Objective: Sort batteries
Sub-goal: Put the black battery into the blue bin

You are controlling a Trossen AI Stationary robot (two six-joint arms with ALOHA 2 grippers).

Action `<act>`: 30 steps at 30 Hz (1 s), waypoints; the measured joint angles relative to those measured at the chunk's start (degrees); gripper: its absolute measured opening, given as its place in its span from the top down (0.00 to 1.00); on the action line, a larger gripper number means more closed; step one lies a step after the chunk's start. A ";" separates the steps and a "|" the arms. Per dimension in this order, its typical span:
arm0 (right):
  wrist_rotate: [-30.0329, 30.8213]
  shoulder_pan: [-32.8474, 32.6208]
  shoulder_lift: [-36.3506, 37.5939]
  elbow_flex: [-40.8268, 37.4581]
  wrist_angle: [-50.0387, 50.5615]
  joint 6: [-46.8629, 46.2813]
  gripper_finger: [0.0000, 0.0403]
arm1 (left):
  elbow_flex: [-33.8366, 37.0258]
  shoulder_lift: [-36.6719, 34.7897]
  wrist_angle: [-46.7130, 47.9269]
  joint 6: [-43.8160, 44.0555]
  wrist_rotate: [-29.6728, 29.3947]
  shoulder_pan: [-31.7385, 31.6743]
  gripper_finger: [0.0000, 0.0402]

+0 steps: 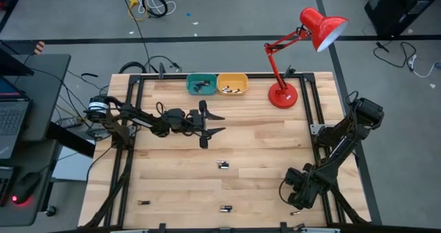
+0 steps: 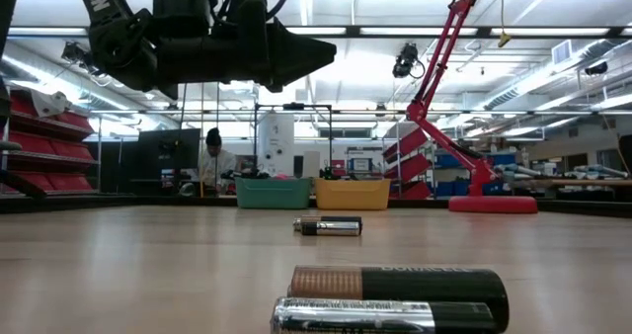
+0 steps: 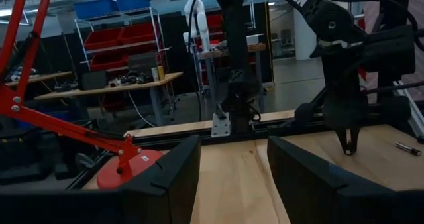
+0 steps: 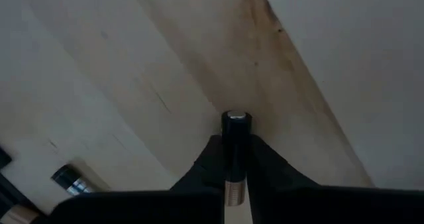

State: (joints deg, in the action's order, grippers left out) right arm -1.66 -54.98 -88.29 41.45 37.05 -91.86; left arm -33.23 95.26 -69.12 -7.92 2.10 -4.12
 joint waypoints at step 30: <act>39.65 6.19 10.06 -0.59 1.03 15.43 0.92 | 0.02 0.00 1.24 7.12 -0.95 1.88 0.52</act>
State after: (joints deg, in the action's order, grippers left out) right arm 37.98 -48.79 -78.23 40.86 38.08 -76.43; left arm -33.21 95.26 -67.88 -0.80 1.15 -2.24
